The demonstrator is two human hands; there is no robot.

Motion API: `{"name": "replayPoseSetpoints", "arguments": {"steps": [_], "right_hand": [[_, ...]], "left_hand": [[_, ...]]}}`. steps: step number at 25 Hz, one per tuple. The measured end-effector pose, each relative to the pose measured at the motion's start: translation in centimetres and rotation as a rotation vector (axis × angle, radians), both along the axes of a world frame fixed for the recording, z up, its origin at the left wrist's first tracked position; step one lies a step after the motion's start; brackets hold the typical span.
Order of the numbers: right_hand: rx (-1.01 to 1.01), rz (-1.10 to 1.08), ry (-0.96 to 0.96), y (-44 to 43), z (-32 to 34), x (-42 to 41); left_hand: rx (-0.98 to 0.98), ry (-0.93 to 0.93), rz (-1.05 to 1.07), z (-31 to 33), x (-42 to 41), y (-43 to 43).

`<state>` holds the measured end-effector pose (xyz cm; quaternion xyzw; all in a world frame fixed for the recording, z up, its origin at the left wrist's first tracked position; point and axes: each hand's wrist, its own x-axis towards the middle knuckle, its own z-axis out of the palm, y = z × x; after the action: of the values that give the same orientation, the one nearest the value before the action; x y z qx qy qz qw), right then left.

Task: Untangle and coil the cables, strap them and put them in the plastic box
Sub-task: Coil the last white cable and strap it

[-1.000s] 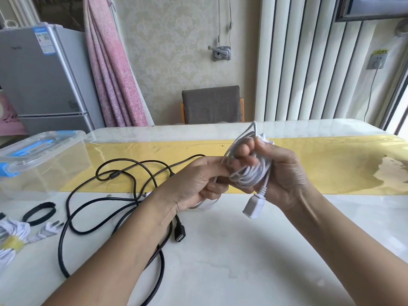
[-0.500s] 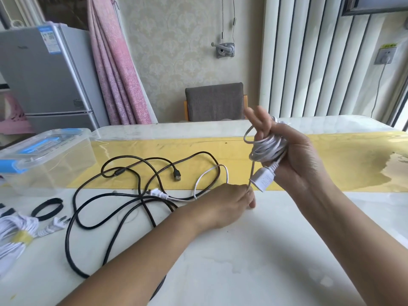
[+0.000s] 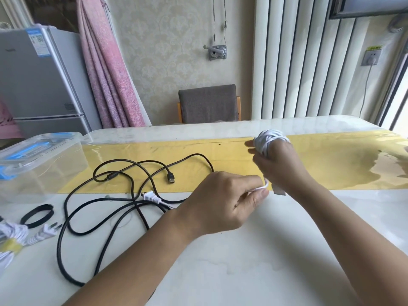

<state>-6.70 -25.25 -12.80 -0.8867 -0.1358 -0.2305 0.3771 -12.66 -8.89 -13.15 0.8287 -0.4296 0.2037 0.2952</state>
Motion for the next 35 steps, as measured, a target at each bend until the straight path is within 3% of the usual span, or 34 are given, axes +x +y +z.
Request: {"name": "replayPoseSetpoints", "arguments": {"steps": [3, 6, 12, 15, 17, 20, 24, 28, 31, 35], "right_hand": [[0.033, 0.319, 0.357, 1.3, 0.6, -1.6], [0.263, 0.681, 0.713, 2.8, 0.6, -3.0], [1.036, 0.965, 0.882, 3.6, 1.2, -2.7], [1.189, 1.363, 0.912, 3.9, 1.1, -2.5], [1.305, 1.476, 0.955, 3.6, 1.2, -2.0], [1.527, 1.368, 0.866, 2.8, 1.9, -1.7], [1.755, 0.825, 0.482, 1.3, 2.6, -1.8], [1.842, 0.72, 0.405, 0.9, 2.9, -1.4], [1.789, 0.644, 0.385, 0.3, 3.0, -1.1], [1.314, 0.487, 0.381, 0.6, 2.6, -0.9]], "left_hand": [[-0.317, 0.079, -0.024, 1.0, 0.6, 0.9], [-0.509, 0.091, 0.142, 1.6, 2.5, 2.8], [-0.696, 0.157, 0.267, 2.1, 4.2, 4.6], [-0.637, 0.187, 0.258, 1.4, 4.4, 4.6], [-0.534, 0.215, 0.271, 0.9, 4.5, 4.5], [-0.263, 0.316, 0.281, -0.3, 4.5, 3.7], [-0.005, 0.44, 0.286, -1.4, 3.7, 1.7], [0.134, 0.447, 0.265, -1.4, 2.6, 0.6], [0.126, 0.387, 0.209, -1.2, 2.0, 0.4], [0.029, 0.105, 0.127, -1.4, 1.9, 0.5]]}}
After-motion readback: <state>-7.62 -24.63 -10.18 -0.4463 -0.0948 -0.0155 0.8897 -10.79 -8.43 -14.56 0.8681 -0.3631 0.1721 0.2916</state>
